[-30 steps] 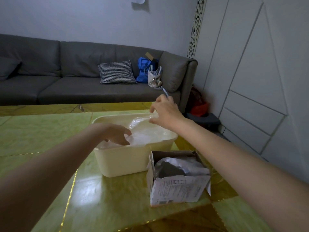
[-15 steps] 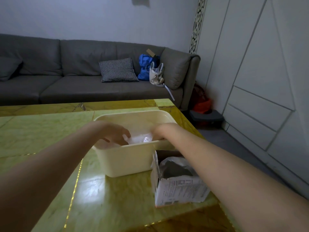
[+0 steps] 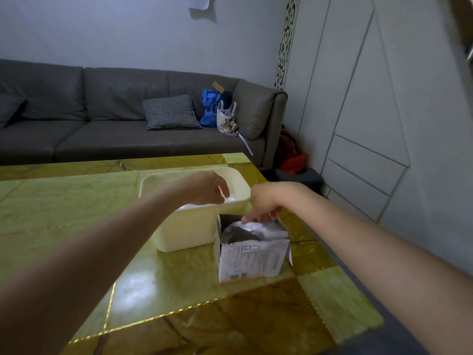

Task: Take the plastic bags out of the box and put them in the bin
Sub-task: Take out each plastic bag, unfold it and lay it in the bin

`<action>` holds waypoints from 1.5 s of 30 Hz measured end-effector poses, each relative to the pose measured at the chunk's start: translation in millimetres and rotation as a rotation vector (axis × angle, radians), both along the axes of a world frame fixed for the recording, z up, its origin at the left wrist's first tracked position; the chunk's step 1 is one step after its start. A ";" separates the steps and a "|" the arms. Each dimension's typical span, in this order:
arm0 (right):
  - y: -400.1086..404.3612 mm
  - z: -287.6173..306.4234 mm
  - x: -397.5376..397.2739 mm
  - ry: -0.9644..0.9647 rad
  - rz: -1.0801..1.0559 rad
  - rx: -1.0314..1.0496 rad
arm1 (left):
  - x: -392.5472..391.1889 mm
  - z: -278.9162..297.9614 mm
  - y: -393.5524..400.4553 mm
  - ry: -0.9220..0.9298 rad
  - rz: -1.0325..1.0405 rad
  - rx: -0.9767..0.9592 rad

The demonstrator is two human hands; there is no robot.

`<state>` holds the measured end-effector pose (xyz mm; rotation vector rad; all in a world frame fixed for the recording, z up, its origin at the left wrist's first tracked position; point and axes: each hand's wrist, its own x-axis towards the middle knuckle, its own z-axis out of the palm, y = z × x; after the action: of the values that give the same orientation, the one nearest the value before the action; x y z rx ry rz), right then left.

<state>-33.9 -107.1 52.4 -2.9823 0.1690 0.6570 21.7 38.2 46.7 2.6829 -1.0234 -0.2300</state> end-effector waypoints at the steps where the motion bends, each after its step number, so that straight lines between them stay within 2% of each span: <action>1: 1.8 -6.8 -5.3 0.010 0.010 -0.067 | -7.5 -7.8 -6.1 0.002 -0.020 0.017; 4: 3.0 -26.8 -14.4 -0.118 0.042 -0.125 | -25.4 -28.3 -21.7 0.015 -0.032 0.058; 10: -4.1 -26.3 -14.7 -0.351 -0.012 0.096 | -33.1 -33.1 -25.8 -0.030 0.035 0.042; 13: -5.3 -24.8 -18.0 -0.358 -0.033 0.180 | -34.9 -35.5 -26.1 -0.061 0.064 0.046; 18: -8.4 -15.6 -20.2 -0.204 -0.056 0.336 | -33.0 -35.8 -25.2 -0.148 0.128 -0.121; 21: -11.2 -7.0 -20.9 -0.247 -0.149 0.532 | -32.1 -32.0 -26.2 -0.186 0.105 -0.180; 25: -11.7 -5.3 -21.9 -0.292 -0.190 0.625 | -30.8 -29.6 -25.0 -0.114 0.033 -0.244; 28: -9.3 -3.0 -18.0 -0.435 -0.220 0.784 | -30.6 -31.8 -23.5 0.060 0.072 -0.443; 31: -9.4 3.2 -13.5 -0.617 -0.220 0.945 | -33.0 -25.6 -18.8 0.473 0.193 -0.799; 33: -12.0 9.7 -13.5 -0.696 -0.205 1.089 | -31.6 -22.8 -12.3 0.656 0.236 -0.905; 38: -18.3 20.1 -16.4 -0.713 -0.156 1.220 | -28.6 -21.3 0.1 0.823 0.104 -1.015; 42: -24.0 23.6 -13.9 -0.750 -0.245 1.431 | -23.4 -23.0 12.2 0.925 0.173 -1.020; 45: -30.5 20.4 -9.2 -0.767 -0.325 1.499 | -14.3 -24.2 24.9 0.976 0.242 -1.142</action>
<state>-43.1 -137.6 72.8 -1.4914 0.0437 -0.3503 7.4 63.0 22.5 1.3291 -0.3019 -0.5915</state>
